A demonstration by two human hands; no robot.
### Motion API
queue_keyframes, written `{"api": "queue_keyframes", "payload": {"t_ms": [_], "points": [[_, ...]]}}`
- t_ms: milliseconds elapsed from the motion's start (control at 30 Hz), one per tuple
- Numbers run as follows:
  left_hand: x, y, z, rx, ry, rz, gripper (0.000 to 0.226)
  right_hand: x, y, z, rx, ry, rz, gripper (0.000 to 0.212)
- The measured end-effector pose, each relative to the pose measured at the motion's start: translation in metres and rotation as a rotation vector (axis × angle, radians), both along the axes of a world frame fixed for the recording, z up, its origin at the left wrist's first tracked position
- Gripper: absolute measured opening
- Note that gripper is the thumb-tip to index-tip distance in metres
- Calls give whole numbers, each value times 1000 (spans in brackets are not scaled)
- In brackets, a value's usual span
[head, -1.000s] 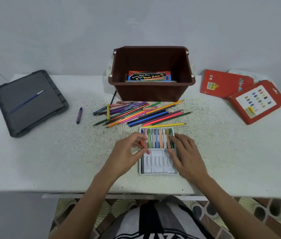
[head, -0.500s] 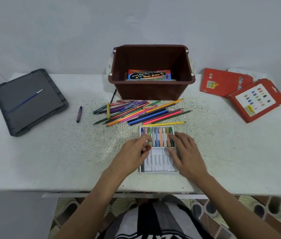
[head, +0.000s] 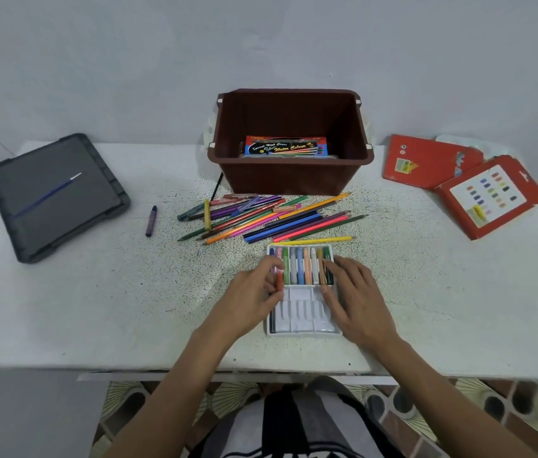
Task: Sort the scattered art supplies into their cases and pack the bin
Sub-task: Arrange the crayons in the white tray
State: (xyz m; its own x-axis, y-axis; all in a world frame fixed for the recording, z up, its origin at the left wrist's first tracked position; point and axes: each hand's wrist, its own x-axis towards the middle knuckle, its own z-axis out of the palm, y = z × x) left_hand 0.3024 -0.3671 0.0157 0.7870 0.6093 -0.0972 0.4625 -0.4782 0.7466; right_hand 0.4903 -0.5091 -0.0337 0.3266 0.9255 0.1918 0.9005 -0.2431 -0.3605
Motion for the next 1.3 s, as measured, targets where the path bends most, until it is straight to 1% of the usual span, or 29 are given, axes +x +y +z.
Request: {"api": "queue_keyframes", "payload": {"t_ms": [67, 133, 233, 300, 400, 467, 567, 633, 700, 800, 933, 1000, 1067, 1133, 1200, 1300], "points": [[-3, 2, 7, -74, -40, 51, 42, 1, 0, 0, -8, 1, -2, 56], [-6, 3, 13, -124, -45, 52, 36, 2, 0, -1, -12, 0, -3, 56], [-10, 3, 18, -174, 36, -14, 31, 0, 0, -1, -7, 4, -5, 56], [-13, 2, 17, -178, 97, -54, 33, 0, 0, 0, -3, 2, -8, 56], [-13, -3, 13, -165, 117, -59, 36, 0, 0, 0, -6, 1, -6, 56], [-13, -6, 10, -108, 130, -44, 38, 0, 0, 0, -10, 0, -8, 56], [-16, -7, 1, 142, 185, -56, 43, 1, 0, -1, -3, 1, -8, 56], [-18, -8, -6, 222, 166, -49, 47, 0, 0, -1, 4, 2, -6, 55], [-18, -10, -11, 214, 149, -17, 55, 0, 0, 0, 14, -4, -8, 55], [-17, -11, -16, 155, 154, 89, 74, 0, 0, 0, 20, -8, -3, 55], [-12, -4, -19, 68, 236, 203, 97, 0, 0, 0, 23, -4, 1, 55], [-10, -1, -18, 6, 259, 211, 102, -1, -1, 0, 38, -8, 8, 54], [-9, 3, -15, -14, 267, 168, 101, -2, -1, 1, 46, -2, 10, 55], [-9, 9, -10, -28, 231, 126, 93, -1, -1, 1, 47, 3, 8, 54], [-9, 17, -6, -12, 161, 140, 75, -1, -1, 1, 44, 3, 9, 53], [-2, 36, -3, 93, 100, 223, 48, 0, -2, -1, 36, 2, 8, 52]]}}
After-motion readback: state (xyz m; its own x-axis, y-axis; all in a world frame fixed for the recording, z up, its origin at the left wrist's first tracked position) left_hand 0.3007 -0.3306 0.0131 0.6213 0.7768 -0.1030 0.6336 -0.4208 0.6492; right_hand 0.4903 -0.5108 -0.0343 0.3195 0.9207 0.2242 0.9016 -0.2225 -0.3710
